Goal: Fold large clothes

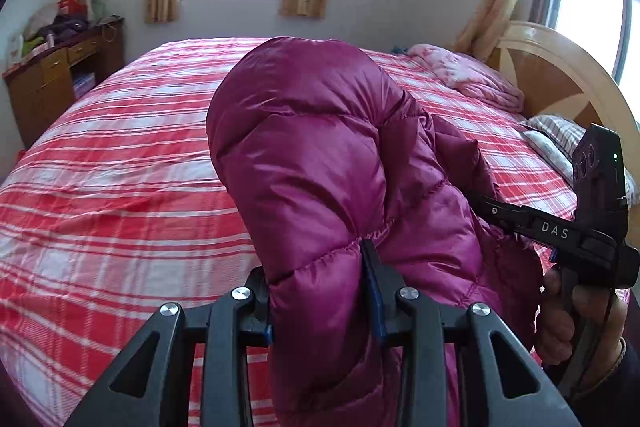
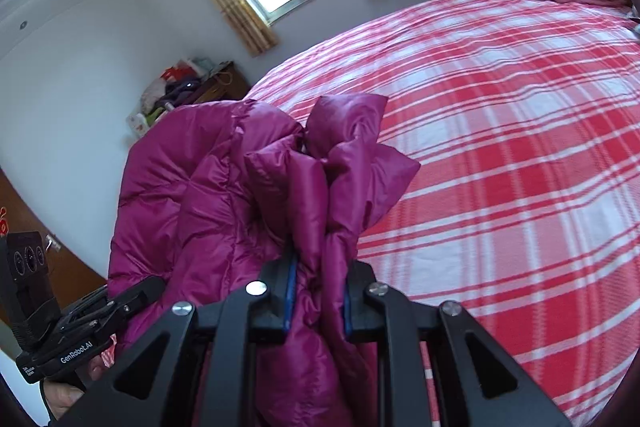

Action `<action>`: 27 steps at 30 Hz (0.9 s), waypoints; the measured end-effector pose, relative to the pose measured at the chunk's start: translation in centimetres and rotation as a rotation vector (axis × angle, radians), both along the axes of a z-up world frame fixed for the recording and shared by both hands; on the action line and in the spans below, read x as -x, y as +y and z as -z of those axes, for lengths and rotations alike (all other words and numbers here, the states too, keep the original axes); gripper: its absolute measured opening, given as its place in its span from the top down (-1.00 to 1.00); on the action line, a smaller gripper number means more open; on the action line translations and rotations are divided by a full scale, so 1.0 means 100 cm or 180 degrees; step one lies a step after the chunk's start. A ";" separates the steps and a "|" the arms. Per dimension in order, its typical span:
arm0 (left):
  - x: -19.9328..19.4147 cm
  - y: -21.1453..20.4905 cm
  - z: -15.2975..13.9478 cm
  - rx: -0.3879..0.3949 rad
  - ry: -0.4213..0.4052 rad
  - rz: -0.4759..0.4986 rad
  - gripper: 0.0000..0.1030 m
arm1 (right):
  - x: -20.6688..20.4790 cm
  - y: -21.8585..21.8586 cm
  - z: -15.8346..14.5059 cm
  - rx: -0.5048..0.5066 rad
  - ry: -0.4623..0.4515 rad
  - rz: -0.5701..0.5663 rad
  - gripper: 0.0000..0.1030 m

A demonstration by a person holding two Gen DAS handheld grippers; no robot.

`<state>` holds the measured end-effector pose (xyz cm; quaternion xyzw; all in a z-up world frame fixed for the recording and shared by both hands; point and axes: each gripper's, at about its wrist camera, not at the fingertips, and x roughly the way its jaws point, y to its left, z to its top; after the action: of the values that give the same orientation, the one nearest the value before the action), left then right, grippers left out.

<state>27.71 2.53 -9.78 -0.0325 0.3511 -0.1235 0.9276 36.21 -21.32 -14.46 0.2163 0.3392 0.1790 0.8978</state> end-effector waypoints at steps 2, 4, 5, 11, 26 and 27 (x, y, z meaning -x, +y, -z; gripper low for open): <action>0.005 0.013 -0.002 -0.0031 -0.0032 -0.0089 0.31 | -0.006 0.021 0.000 0.0000 -0.0003 -0.0097 0.60; 0.010 0.027 -0.003 -0.0061 -0.0060 -0.0175 0.31 | -0.012 0.040 -0.001 0.0004 0.0001 -0.0192 0.60; 0.013 0.032 -0.003 -0.0067 -0.0065 -0.0203 0.31 | -0.015 0.048 -0.001 0.0009 0.0004 -0.0231 0.60; 0.022 0.073 -0.002 -0.0062 -0.0078 -0.0452 0.32 | -0.038 0.097 -0.004 0.0087 0.0011 -0.0516 0.60; 0.033 0.146 0.014 -0.0034 0.0012 -0.0884 0.31 | -0.077 0.182 0.008 0.0229 0.0119 -0.0944 0.60; 0.033 0.148 0.017 -0.0052 0.0022 -0.0904 0.31 | -0.078 0.185 0.010 0.0236 0.0131 -0.0958 0.60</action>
<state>24.41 17.30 -11.44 -0.0747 0.3471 0.0119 0.9348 43.99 -2.84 -15.51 0.1334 0.3926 0.2944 0.8611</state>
